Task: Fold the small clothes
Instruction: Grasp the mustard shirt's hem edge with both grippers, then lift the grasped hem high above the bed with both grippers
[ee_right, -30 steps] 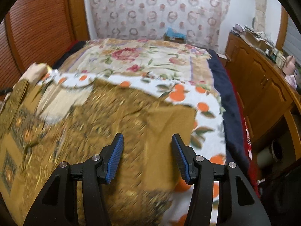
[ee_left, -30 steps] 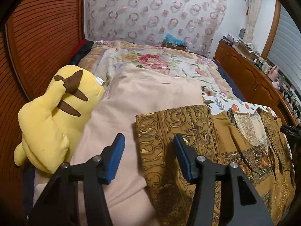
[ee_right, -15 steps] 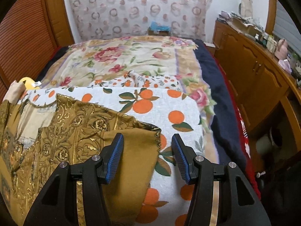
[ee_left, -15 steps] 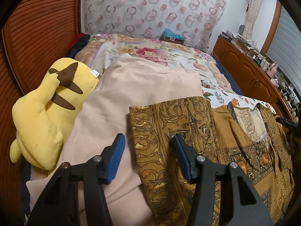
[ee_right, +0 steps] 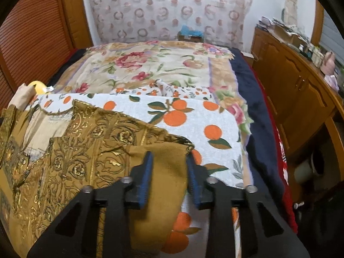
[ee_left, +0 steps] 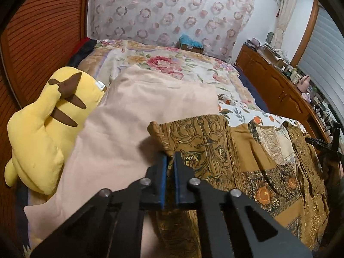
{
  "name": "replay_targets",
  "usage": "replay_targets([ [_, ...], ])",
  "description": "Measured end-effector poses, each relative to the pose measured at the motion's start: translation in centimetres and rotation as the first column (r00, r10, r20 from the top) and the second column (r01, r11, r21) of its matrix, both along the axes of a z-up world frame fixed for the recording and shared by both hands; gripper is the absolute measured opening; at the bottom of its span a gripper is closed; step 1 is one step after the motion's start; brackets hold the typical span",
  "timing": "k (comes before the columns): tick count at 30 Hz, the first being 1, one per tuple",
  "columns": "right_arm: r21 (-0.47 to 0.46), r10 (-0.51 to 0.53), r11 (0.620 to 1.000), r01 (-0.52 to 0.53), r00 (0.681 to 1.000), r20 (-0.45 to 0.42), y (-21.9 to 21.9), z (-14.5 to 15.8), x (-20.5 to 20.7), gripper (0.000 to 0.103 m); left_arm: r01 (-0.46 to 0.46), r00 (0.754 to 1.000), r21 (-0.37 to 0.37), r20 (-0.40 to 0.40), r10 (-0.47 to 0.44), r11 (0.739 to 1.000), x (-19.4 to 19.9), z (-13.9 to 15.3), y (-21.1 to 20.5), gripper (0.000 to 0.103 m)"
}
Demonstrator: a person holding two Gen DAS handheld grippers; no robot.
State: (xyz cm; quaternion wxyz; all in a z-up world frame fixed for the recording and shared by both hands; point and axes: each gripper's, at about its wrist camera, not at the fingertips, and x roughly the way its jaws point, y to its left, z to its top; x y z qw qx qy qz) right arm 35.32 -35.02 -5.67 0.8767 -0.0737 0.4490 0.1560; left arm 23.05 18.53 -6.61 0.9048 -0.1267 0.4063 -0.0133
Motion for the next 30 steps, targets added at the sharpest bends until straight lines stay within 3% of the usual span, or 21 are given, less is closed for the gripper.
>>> replay_targets([
  [2, 0.008, 0.016, 1.0, -0.016, 1.0, 0.0, 0.2, 0.2, 0.0, 0.006, 0.005, 1.0, -0.01, 0.024, -0.005, 1.0, -0.4, 0.5, 0.0, 0.0],
  [5, 0.045, 0.027, 0.999, -0.028, 0.999, 0.029, 0.3, 1.4, -0.5, 0.002, 0.013, 0.997, -0.008, 0.075, -0.012, 1.0, -1.3, 1.9, -0.4, 0.0],
  [18, 0.125, 0.043, 0.989, -0.079, 0.963, 0.267, 0.4, 10.4, -8.4, 0.0, 0.058, 0.955, 0.015, 0.291, -0.06, 0.998, -9.8, 7.9, -3.3, 0.0],
  [30, 0.164, 0.01, 0.984, -0.074, 0.934, 0.357, -4.0, 13.1, -20.5, 0.0, 0.044, 0.929, 0.024, 0.367, -0.05, 0.999, -21.3, 8.4, -3.5, 0.0],
])
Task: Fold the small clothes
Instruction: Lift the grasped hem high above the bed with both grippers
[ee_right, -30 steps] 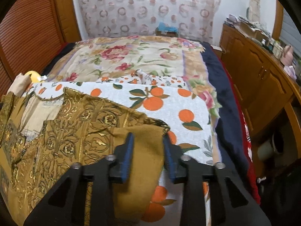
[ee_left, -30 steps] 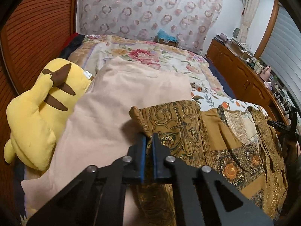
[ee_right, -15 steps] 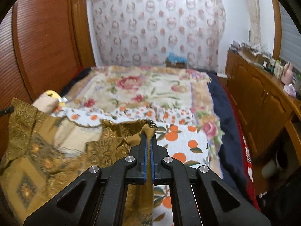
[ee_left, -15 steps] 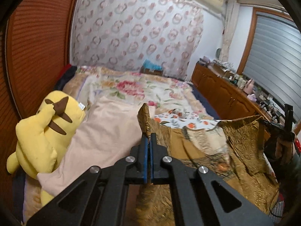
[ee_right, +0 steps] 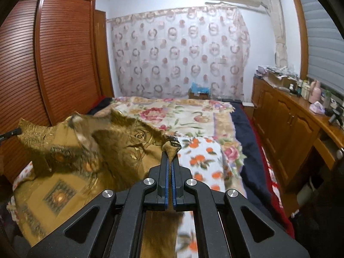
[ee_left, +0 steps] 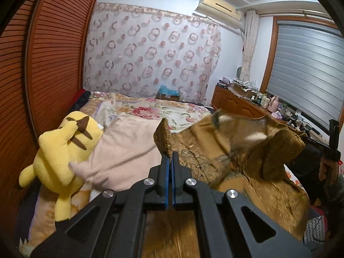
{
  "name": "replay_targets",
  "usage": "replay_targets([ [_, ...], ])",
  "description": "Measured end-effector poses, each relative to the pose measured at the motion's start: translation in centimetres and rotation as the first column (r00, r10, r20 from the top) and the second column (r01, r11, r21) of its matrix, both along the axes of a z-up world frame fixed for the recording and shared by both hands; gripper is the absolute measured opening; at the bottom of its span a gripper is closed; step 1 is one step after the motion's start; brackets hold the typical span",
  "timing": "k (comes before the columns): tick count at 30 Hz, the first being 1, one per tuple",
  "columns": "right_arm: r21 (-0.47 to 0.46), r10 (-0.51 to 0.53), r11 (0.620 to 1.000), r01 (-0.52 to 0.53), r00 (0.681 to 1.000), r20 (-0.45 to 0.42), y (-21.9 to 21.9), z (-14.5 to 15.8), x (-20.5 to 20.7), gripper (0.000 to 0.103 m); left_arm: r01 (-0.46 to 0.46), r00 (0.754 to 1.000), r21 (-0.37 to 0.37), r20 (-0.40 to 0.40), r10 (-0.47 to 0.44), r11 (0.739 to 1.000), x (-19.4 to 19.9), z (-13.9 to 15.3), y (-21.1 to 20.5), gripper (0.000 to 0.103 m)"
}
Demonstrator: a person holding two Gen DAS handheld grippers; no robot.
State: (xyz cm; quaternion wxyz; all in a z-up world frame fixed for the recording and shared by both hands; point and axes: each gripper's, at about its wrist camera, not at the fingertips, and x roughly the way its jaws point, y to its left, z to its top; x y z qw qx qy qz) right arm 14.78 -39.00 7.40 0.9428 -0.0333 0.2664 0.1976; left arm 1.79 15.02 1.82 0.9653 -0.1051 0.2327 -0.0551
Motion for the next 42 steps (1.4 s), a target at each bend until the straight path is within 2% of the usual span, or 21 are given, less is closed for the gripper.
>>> replay_targets([
  [6, 0.0, -0.033, 0.999, 0.033, 0.997, -0.063, -3.4, -1.2, -6.0, 0.0, -0.031, 0.999, -0.005, -0.028, 0.031, 1.0, -5.7, -1.0, 0.9, 0.0],
  [11, -0.042, -0.046, 0.998, 0.04, 0.989, -0.139, -5.3, -2.5, -9.3, 0.0, -0.037, 0.995, 0.011, -0.096, 0.037, 0.999, -7.7, -2.7, 1.9, 0.0],
  [13, -0.067, -0.03, 0.998, 0.018, 0.982, -0.185, -5.3, -3.6, -9.8, 0.0, -0.055, 0.992, 0.051, -0.113, 0.06, 0.997, -7.7, -3.6, 1.9, 0.002],
  [15, -0.096, -0.039, 0.995, 0.021, 0.981, -0.191, -5.2, -4.3, -9.9, 0.004, -0.075, 0.989, 0.089, -0.121, 0.085, 0.993, -7.6, -4.0, 1.9, 0.006],
  [17, -0.092, -0.033, 0.996, 0.015, 0.98, -0.195, -4.9, -4.6, -9.6, 0.008, -0.087, 0.987, 0.101, -0.123, 0.099, 0.991, -7.6, -4.2, 2.3, 0.018],
  [18, -0.09, -0.029, 0.996, 0.012, 0.981, -0.191, -5.0, -4.5, -9.5, 0.012, -0.089, 0.988, 0.099, -0.12, 0.101, 0.991, -7.4, -4.2, 2.5, 0.032],
  [19, -0.089, -0.023, 0.996, 0.006, 0.983, -0.18, -4.9, -4.3, -9.3, 0.015, -0.088, 0.988, 0.097, -0.117, 0.1, 0.991, -7.8, -4.2, 2.5, 0.038],
  [22, -0.081, -0.008, 0.997, -0.004, 0.989, -0.146, -4.6, -3.4, -9.2, 0.033, -0.064, 0.987, 0.109, -0.137, 0.078, 0.992, -6.4, -4.4, 2.3, 0.047],
  [23, -0.078, -0.004, 0.997, -0.006, 0.992, -0.123, -4.4, -3.0, -8.9, 0.039, -0.058, 0.987, 0.119, -0.144, 0.075, 0.991, -6.0, -4.6, 2.1, 0.048],
  [27, -0.065, 0.006, 0.998, -0.013, 0.995, -0.102, -3.8, -2.4, -7.6, 0.045, -0.035, 0.984, 0.125, -0.172, 0.056, 0.991, -3.7, -4.9, 1.3, 0.049],
  [31, -0.091, 0.024, 0.995, -0.035, 0.993, -0.114, -2.5, -3.3, -5.7, 0.048, 0.004, 0.98, 0.122, -0.197, 0.021, 0.993, -1.7, -5.2, -0.2, 0.049],
  [36, -0.104, 0.055, 0.992, -0.076, 0.979, -0.195, -1.1, -6.2, -2.7, 0.051, 0.056, 0.962, 0.102, -0.271, -0.027, 0.993, 1.1, -6.8, -1.6, 0.049],
  [42, -0.114, 0.072, 0.987, -0.113, 0.947, -0.312, -0.2, -9.9, -0.7, 0.051, 0.066, 0.934, 0.043, -0.354, -0.047, 0.997, 2.3, -9.0, -2.0, 0.049],
])
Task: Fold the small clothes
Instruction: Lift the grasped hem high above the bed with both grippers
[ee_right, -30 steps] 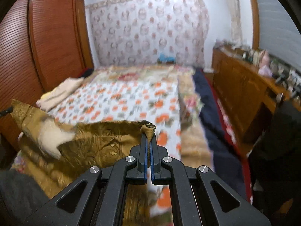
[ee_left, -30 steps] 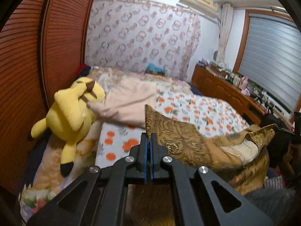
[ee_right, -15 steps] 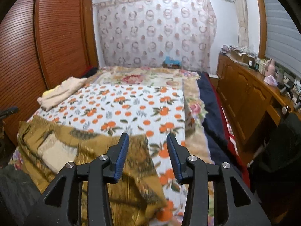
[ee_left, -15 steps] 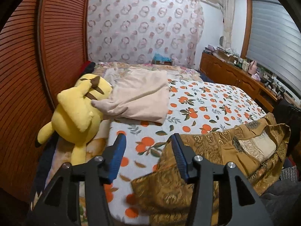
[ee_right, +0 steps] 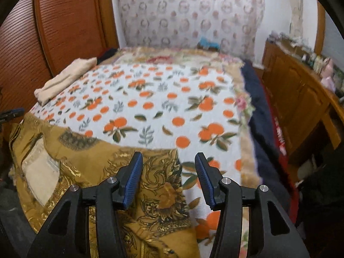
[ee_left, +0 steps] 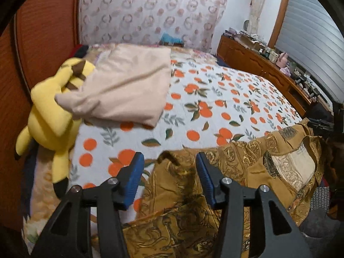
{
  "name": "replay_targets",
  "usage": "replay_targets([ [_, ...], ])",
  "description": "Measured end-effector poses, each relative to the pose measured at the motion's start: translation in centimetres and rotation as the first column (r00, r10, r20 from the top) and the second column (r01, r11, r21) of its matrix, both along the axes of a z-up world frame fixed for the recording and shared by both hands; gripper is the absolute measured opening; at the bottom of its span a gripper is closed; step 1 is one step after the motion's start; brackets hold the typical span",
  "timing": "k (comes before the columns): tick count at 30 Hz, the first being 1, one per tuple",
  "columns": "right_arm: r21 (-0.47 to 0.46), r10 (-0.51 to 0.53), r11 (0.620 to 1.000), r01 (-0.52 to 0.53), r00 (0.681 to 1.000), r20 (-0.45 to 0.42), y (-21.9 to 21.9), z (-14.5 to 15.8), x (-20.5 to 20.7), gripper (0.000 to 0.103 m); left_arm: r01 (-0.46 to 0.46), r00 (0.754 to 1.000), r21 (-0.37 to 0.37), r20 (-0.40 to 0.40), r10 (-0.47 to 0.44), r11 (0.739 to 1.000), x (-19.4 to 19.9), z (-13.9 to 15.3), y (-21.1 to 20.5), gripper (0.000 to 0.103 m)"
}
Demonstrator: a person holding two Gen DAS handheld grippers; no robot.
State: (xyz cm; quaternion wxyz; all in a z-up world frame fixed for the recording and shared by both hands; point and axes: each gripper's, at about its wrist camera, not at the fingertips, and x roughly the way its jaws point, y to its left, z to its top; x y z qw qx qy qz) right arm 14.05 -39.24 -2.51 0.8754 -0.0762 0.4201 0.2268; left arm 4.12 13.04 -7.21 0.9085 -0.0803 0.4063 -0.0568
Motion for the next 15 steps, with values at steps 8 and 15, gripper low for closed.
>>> replay_targets([
  [8, 0.0, -0.022, 1.0, 0.022, 0.995, -0.095, -0.4, -2.4, 1.0, 0.053, -0.008, 0.997, -0.033, -0.071, 0.006, 0.999, 0.6, -2.2, 0.1, 0.049],
  [15, -0.007, -0.009, 1.0, 0.008, 0.993, -0.118, 0.1, -2.7, 1.5, 0.054, 0.002, 0.998, -0.04, -0.056, -0.005, 0.999, 1.0, -2.5, -0.3, 0.035],
])
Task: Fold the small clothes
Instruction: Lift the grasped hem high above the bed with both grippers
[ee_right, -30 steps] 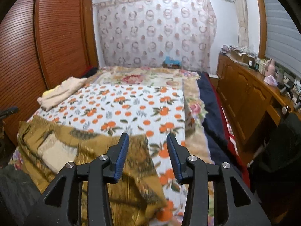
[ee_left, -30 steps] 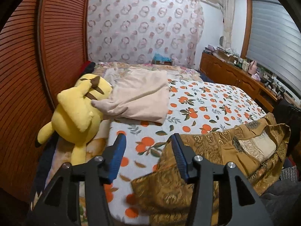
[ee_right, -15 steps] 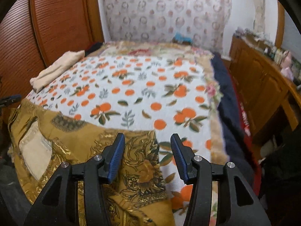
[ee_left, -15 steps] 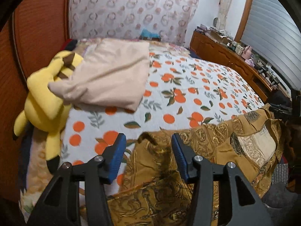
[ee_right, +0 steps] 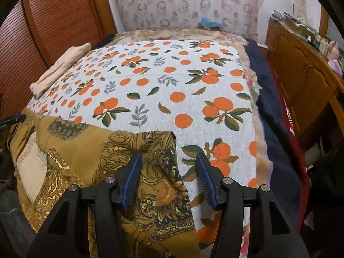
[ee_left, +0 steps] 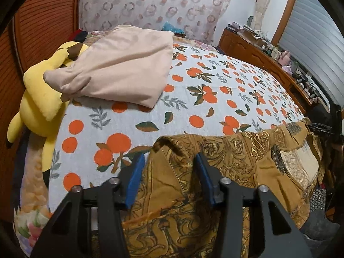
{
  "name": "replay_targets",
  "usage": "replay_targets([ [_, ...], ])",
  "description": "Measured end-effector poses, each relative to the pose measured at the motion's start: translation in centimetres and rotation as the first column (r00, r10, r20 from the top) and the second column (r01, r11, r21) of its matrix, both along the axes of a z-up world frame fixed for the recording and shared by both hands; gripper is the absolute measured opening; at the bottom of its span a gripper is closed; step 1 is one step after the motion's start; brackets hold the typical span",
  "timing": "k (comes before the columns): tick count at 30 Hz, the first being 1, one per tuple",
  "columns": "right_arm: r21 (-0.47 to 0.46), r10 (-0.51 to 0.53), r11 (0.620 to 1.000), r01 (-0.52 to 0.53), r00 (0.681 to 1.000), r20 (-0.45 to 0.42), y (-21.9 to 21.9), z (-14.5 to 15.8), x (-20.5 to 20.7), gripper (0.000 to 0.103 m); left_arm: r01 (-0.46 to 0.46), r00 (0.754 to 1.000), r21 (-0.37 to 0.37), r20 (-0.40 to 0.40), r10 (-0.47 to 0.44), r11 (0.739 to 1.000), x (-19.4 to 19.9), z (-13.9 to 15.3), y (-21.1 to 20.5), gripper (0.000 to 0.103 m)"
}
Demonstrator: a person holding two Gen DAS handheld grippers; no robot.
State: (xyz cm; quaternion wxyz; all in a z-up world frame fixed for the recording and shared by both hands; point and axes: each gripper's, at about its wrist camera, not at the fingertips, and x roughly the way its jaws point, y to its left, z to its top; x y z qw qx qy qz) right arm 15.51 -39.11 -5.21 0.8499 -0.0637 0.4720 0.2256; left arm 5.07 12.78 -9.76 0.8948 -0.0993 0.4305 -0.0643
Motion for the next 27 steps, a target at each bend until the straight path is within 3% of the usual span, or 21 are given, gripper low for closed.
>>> replay_targets([
  [2, -0.004, 0.02, 1.0, -0.02, 1.0, 0.0, 0.4, 0.0, -0.1, 0.051, 0.015, 1.0, -0.008, 0.005, -0.015, 1.0, 0.0, -0.1, -0.2, 0.022],
  [3, -0.004, 0.03, 1.0, -0.03, 1.0, -0.002, 0.8, 0.0, -0.2, 0.042, 0.029, 1.0, -0.023, 0.006, -0.029, 0.999, -0.1, -0.1, -0.4, 0.013],
  [5, -0.006, 0.055, 0.998, -0.055, 0.998, -0.001, 1.4, 0.1, -0.6, 0.034, 0.034, 0.999, -0.015, 0.03, -0.033, 0.999, -0.5, 0.0, -0.9, 0.009],
  [8, -0.014, 0.079, 0.997, -0.079, 0.997, 0.016, 1.9, 0.3, -1.4, 0.011, 0.041, 0.996, -0.044, 0.082, -0.037, 0.998, -1.3, 1.2, -0.9, 0.007],
  [9, -0.013, 0.075, 0.997, -0.075, 0.997, 0.026, 1.9, 0.5, -1.5, 0.008, 0.045, 0.993, -0.06, 0.107, -0.038, 0.997, -1.8, 1.9, -0.8, 0.007],
  [13, 0.038, 0.021, 0.999, -0.026, 0.99, 0.141, 1.3, 3.4, -3.5, 0.005, 0.054, 0.973, -0.113, 0.231, -0.026, 0.992, -4.5, 6.1, -0.9, 0.006],
  [17, 0.096, -0.007, 0.995, -0.021, 0.958, 0.285, 1.1, 8.6, -6.3, 0.004, 0.104, 0.94, -0.128, 0.335, -0.056, 0.986, -6.6, 11.1, -1.3, 0.006],
  [22, 0.096, -0.005, 0.995, -0.041, 0.902, 0.432, 1.8, 15.3, -9.0, 0.004, 0.147, 0.876, -0.067, 0.472, -0.098, 0.987, -8.4, 18.1, -1.8, 0.006],
  [27, 0.106, -0.008, 0.993, -0.06, 0.835, 0.55, 1.6, 21.9, -10.7, 0.004, 0.125, 0.819, -0.019, 0.567, -0.093, 0.992, -8.8, 23.8, -0.6, 0.006],
])
